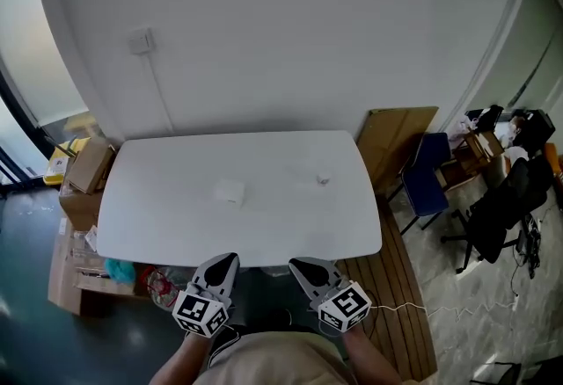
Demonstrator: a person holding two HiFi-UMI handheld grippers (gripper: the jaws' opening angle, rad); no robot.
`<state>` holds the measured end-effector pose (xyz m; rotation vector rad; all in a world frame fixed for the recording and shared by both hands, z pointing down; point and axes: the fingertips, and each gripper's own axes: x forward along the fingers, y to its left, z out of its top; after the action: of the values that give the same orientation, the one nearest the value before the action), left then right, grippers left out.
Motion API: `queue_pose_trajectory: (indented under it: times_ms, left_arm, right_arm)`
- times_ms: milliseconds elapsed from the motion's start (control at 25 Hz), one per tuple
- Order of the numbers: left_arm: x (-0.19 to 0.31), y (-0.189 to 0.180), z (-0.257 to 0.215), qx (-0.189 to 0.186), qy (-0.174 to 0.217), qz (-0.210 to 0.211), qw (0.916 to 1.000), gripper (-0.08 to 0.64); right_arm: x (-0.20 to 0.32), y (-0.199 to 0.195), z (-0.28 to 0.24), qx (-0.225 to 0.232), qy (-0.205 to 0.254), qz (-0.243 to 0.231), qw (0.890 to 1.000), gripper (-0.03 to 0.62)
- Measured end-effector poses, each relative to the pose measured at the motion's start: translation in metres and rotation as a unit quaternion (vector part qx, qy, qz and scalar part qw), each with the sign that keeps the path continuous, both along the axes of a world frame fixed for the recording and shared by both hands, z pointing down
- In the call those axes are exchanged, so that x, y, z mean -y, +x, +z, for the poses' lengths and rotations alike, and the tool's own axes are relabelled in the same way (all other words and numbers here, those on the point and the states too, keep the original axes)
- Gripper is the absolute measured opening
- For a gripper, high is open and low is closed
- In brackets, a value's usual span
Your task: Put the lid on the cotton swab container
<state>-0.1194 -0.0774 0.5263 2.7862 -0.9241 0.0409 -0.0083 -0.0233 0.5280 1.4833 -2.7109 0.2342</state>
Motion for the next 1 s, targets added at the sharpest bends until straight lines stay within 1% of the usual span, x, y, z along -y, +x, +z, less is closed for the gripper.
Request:
queue_pose_trajectory:
  times_ms: [200,400,600,760,1000]
  left_arm:
    - [0.015,0.009,0.006,0.007,-0.010,-0.003,0.9999,0.013]
    - [0.034,0.014,0.009,0.009,-0.012,0.006,0.9999,0.014]
    - [0.062,0.015,0.009,0.018,-0.012,0.025,0.9995,0.013]
    - [0.089,0.020,0.003,0.018,-0.004,0.043,0.9989,0.014]
    - [0.118,0.031,0.013,0.016,-0.015,0.082,0.9964,0.014]
  right_arm:
    - [0.018,0.007,0.002,0.003,-0.009,-0.010,1.000,0.017]
    - [0.036,0.008,0.002,0.000,-0.011,-0.008,1.000,0.017]
    - [0.063,0.009,0.001,0.008,-0.015,0.014,1.000,0.017]
    - [0.088,0.009,-0.004,0.002,-0.010,0.024,1.000,0.017]
    - [0.114,0.010,0.003,0.000,-0.024,0.051,0.998,0.017]
